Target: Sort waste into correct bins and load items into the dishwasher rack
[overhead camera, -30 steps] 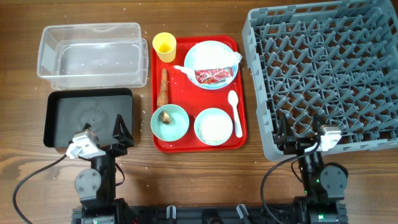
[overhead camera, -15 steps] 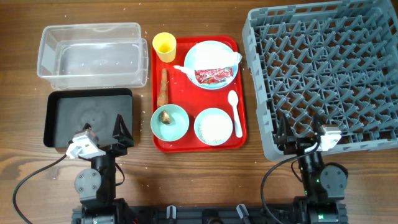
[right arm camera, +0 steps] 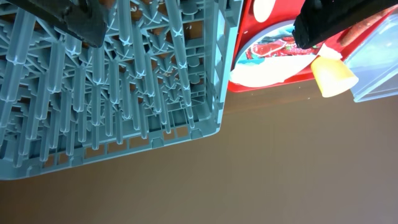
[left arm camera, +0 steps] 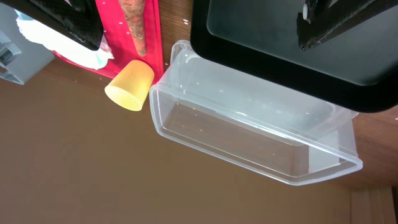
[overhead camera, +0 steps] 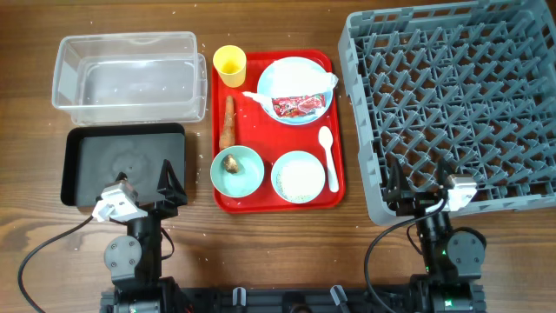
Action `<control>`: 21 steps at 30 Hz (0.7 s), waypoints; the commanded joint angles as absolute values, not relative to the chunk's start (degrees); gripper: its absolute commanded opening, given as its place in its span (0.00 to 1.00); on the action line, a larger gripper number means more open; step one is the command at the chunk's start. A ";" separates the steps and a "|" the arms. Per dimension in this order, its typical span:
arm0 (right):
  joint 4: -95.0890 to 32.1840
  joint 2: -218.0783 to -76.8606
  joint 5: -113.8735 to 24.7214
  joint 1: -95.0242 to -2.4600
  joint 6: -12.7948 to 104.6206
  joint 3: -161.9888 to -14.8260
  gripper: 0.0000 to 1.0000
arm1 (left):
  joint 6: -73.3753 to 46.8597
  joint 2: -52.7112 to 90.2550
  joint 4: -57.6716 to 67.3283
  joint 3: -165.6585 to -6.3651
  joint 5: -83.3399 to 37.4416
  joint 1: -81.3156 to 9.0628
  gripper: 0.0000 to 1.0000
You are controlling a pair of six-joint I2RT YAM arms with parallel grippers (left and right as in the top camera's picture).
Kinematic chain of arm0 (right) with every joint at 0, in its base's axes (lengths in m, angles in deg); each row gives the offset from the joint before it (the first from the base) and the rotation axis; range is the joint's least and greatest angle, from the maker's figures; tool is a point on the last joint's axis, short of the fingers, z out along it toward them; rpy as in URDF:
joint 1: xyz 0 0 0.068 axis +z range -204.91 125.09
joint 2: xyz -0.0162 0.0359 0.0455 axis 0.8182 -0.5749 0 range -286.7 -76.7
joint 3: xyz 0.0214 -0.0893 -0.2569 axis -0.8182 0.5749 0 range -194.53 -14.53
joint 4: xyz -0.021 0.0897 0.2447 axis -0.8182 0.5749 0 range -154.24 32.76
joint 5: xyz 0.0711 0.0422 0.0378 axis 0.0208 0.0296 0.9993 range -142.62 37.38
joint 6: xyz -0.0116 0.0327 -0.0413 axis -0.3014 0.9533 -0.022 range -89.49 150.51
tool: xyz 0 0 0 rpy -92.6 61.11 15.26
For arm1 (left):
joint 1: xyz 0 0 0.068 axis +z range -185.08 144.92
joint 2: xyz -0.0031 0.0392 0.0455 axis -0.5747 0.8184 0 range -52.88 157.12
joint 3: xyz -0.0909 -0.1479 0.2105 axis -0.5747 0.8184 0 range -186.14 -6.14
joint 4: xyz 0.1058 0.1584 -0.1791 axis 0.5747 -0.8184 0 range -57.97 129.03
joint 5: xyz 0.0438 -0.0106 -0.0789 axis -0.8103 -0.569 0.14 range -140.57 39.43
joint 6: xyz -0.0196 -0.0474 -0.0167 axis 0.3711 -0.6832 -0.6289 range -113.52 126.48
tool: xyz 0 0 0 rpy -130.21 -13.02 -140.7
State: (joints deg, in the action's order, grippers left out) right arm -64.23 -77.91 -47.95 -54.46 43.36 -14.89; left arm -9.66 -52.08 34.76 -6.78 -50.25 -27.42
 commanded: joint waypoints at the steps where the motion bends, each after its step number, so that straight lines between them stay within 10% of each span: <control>1: -64.40 -77.49 -48.32 -54.22 44.19 -14.83 1.00 | -8.92 -52.60 34.72 -6.50 -49.99 -27.09 1.00; 21: -72.69 -79.20 -50.03 -54.22 56.97 -19.83 1.00 | -8.53 -50.37 41.89 -13.80 -50.45 -27.07 1.00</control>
